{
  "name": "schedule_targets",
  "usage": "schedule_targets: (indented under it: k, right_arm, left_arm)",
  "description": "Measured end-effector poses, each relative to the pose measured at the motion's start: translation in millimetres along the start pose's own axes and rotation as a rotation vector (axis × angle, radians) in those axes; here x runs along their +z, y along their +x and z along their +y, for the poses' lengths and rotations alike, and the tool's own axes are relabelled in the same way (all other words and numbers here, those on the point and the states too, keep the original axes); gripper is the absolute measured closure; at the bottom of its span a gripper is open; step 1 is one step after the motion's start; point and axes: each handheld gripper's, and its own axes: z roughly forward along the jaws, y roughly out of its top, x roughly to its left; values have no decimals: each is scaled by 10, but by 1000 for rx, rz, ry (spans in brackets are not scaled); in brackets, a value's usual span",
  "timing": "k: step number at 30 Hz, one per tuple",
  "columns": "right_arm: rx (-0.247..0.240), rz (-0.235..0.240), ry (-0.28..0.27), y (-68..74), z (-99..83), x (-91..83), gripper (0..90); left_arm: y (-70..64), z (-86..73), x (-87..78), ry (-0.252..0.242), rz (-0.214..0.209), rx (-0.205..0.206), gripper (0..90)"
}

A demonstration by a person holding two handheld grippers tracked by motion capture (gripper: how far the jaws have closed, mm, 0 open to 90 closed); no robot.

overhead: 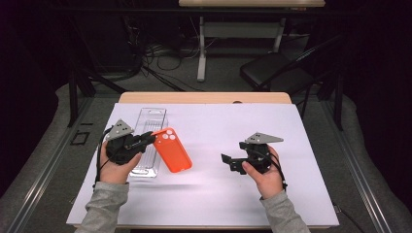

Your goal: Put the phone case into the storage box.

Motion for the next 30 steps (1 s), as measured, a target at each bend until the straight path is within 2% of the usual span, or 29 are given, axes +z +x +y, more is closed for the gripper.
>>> schedule_targets:
  k: [16, 24, 30]
  right_arm:
    - [-2, -8, 3, -4, -9, 7, 158]
    - [-3, -8, 6, -4, -11, 11, 158]
    - [4, -8, 10, -18, -11, 10, 158]
  left_arm:
    - [59, 34, -135, -32, 30, -4, 813]
    - [103, 39, -186, -59, 25, -10, 811]
    - [136, 72, -162, -44, 16, -13, 812]
